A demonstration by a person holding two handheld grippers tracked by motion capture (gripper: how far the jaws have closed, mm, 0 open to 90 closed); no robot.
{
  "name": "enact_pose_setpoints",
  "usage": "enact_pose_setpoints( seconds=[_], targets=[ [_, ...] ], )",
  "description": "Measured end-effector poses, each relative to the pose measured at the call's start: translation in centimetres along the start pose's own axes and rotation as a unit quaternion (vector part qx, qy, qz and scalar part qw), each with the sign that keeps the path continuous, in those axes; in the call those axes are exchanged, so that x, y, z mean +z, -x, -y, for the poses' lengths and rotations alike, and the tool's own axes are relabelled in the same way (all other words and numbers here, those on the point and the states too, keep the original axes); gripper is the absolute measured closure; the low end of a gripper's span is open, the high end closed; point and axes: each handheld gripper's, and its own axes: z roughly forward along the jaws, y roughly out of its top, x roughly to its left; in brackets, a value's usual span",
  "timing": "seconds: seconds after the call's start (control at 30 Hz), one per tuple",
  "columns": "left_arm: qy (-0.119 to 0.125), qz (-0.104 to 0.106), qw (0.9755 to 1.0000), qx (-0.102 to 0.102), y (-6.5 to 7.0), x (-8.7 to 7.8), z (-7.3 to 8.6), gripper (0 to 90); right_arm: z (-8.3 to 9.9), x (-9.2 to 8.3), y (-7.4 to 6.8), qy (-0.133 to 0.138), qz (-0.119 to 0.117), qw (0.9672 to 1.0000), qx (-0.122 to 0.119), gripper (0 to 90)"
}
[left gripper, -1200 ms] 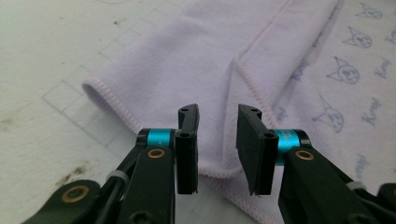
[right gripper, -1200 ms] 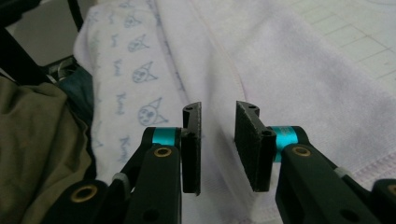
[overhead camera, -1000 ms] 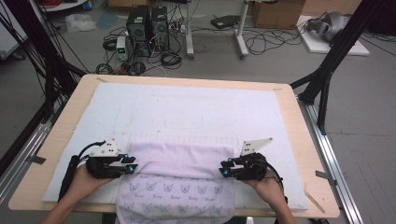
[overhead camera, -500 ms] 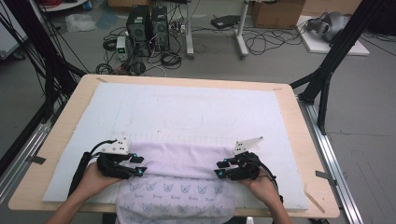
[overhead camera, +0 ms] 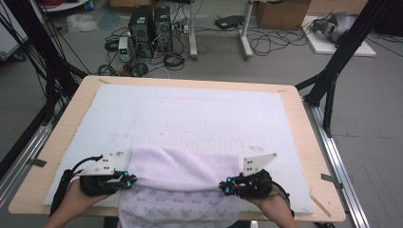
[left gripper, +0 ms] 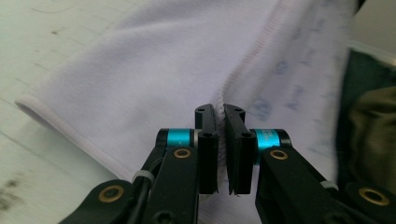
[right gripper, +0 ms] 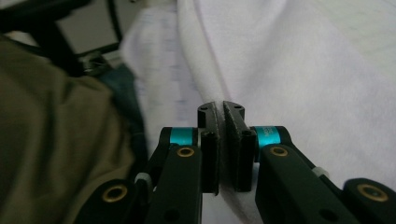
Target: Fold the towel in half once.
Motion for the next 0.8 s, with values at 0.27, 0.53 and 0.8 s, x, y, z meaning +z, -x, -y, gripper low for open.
enact_pose_setpoints(
  seconds=[0.27, 0.53, 0.8],
  targets=[
    [0.008, -0.033, 0.9994, -0.006, -1.7, 0.4, -1.1, 59.6, -0.3, -0.6, 1.7, -0.001, 0.042, 0.999, 0.016, 64.1],
    [0.007, -0.083, 0.9953, -0.048, -6.0, 2.0, -1.4, 56.2, -0.7, -0.5, 6.5, -0.018, 0.129, 0.9907, 0.038, 57.6],
    [-0.009, -0.086, 0.9926, -0.086, -9.1, 3.8, -2.0, 50.7, -0.1, -0.1, 9.0, -0.034, 0.145, 0.9867, 0.065, 51.6]
  ],
)
